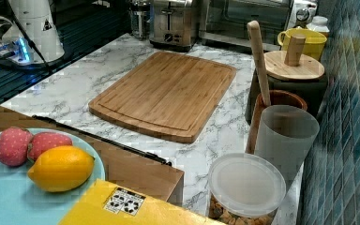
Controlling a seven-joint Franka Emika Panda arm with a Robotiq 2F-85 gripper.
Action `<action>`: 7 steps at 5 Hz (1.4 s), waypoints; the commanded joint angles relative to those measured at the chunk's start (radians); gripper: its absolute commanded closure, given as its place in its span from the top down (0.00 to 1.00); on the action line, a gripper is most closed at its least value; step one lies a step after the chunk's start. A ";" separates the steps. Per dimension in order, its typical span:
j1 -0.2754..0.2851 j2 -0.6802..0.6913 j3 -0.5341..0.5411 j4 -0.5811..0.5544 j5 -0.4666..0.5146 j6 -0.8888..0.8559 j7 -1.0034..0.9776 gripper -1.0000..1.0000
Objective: Turn on the toaster.
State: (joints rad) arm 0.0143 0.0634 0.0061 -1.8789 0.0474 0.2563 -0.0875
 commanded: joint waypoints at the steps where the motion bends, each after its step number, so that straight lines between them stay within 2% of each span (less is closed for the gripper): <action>1: 0.004 0.000 0.014 -0.001 0.000 0.005 -0.019 0.00; 2: 0.006 0.000 0.025 -0.045 0.061 0.028 -0.144 0.00; 3: 0.034 -0.090 0.055 -0.175 0.089 0.135 -0.217 0.00; 5: 0.073 -0.135 0.102 -0.260 0.143 0.190 -0.324 0.00; 6: 0.070 -0.204 0.119 -0.340 0.212 0.252 -0.416 0.00; 7: 0.070 -0.249 0.136 -0.372 0.250 0.266 -0.486 0.00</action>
State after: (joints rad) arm 0.0417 -0.0738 0.1055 -2.2461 0.2661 0.4717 -0.5112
